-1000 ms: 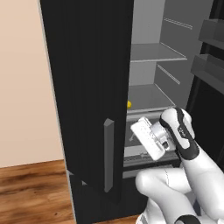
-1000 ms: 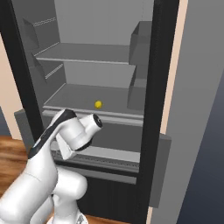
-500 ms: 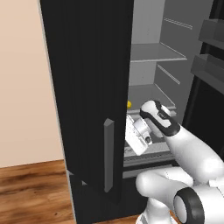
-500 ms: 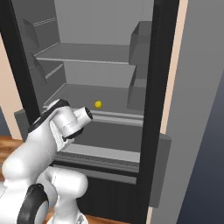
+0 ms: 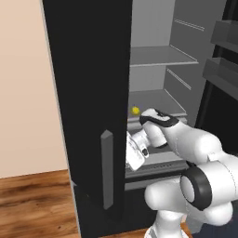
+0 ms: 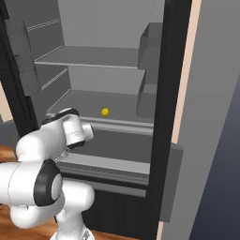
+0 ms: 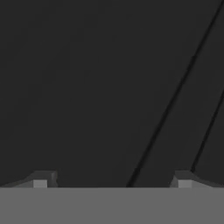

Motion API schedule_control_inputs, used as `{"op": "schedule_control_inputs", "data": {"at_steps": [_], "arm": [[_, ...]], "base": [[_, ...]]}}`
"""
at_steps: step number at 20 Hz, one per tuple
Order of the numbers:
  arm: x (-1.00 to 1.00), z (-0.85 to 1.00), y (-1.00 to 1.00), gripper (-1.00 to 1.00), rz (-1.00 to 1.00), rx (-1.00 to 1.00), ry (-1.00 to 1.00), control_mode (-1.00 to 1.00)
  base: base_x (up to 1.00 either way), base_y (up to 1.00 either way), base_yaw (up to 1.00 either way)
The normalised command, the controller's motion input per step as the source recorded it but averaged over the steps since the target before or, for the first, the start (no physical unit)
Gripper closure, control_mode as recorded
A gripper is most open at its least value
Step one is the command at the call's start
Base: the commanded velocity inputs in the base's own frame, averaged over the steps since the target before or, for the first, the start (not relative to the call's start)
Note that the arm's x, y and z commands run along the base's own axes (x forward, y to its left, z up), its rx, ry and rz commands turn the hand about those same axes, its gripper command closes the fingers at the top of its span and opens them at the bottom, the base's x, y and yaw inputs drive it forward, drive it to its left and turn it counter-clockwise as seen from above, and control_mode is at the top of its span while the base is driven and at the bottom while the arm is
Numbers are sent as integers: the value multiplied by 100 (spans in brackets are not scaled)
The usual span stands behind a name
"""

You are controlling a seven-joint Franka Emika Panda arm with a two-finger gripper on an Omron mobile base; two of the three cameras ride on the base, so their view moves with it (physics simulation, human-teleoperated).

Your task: Retrieve a lemon from the fridge and place it on the cutting board with the fish.

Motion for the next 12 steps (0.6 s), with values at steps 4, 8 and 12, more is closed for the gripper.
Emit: {"op": "schedule_control_inputs", "data": {"at_steps": [4, 8, 12], "arm": [[-72, -11, 85, -100, 0, 18, 38, -100], [-78, -22, 97, -100, -2, 2, 9, -100], [-47, 6, 66, -100, -18, -6, 0, -100]], "base": [[0, 0, 0], [0, 0, 0], [0, 0, 0]]}}
